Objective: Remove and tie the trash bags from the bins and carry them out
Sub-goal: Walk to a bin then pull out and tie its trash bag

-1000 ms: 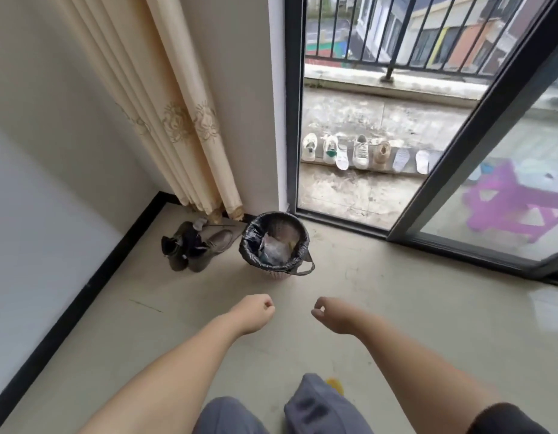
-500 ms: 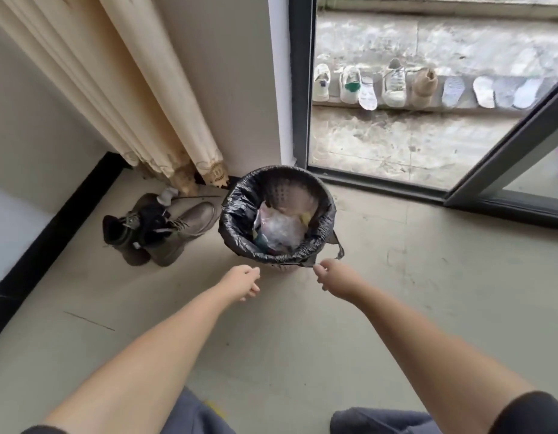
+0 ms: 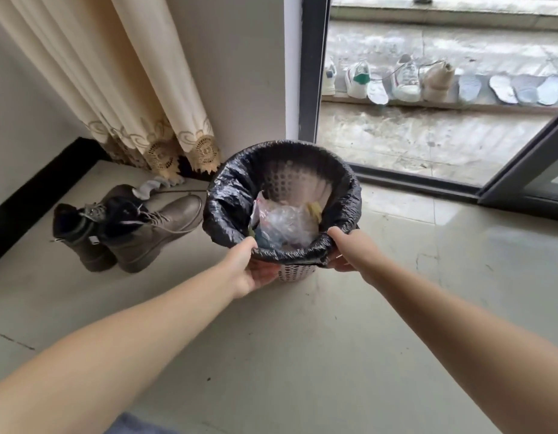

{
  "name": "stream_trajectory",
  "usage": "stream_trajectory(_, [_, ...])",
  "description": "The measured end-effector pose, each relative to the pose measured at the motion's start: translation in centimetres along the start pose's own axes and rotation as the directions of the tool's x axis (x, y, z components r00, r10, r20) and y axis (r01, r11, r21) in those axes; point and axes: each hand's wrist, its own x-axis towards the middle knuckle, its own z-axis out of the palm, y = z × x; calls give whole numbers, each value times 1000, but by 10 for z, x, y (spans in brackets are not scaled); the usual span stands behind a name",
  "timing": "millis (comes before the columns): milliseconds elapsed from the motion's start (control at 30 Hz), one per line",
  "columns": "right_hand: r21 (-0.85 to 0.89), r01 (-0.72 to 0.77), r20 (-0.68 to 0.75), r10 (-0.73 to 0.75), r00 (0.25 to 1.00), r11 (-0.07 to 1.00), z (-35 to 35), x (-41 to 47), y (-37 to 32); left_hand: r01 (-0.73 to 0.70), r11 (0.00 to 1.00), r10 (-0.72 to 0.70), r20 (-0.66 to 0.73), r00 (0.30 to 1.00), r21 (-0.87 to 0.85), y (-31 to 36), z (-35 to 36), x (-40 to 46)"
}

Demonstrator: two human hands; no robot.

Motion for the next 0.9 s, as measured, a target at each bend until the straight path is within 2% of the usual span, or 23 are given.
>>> stream_trajectory(100, [-53, 83, -32, -84, 996, 995, -11, -2, 2, 24, 992, -17, 61, 998, -127, -21, 17, -13])
stream_trajectory(167, [6, 94, -26, -93, 995, 996, -17, -2, 6, 47, 991, -35, 94, 995, -128, -29, 21, -15])
stream_trajectory(233, [188, -7, -19, 11, 1000, 982, -15, -3, 13, 47, 994, -37, 101, 994, -95, -33, 18, -16])
stream_trajectory(333, [432, -242, 78, 232, 970, 869, -4, -8, 25, 55, 995, -44, 128, 991, -83, -35, 4, -16])
stream_trajectory(400, [452, -362, 220, 292, 931, 815, 2, -9, 33, 32, 990, -19, 96, 995, -136, -38, -9, -16])
stream_trajectory(467, [456, -419, 313, 299, 901, 785, 5, -7, 37, -34, 975, 36, 6, 999, -219, -38, -22, -15])
stream_trajectory(533, [482, -373, 311, 244, 919, 792, 6, -4, 34, -110, 949, 88, -86, 992, -296, -33, -33, -15])
stream_trajectory(667, [600, -206, 79, 199, 977, 773, 0, -1, 19, -213, 914, 151, -196, 969, -346, -19, -47, -12])
stream_trajectory(767, [453, -22, -116, 83, 990, 891, -13, -6, 16, -270, 916, 197, -253, 947, -296, -14, -48, -14])
stream_trajectory(900, [579, 169, -225, -43, 974, 798, -29, -10, 9, -423, 885, 351, -319, 880, -193, 1, -34, -22])
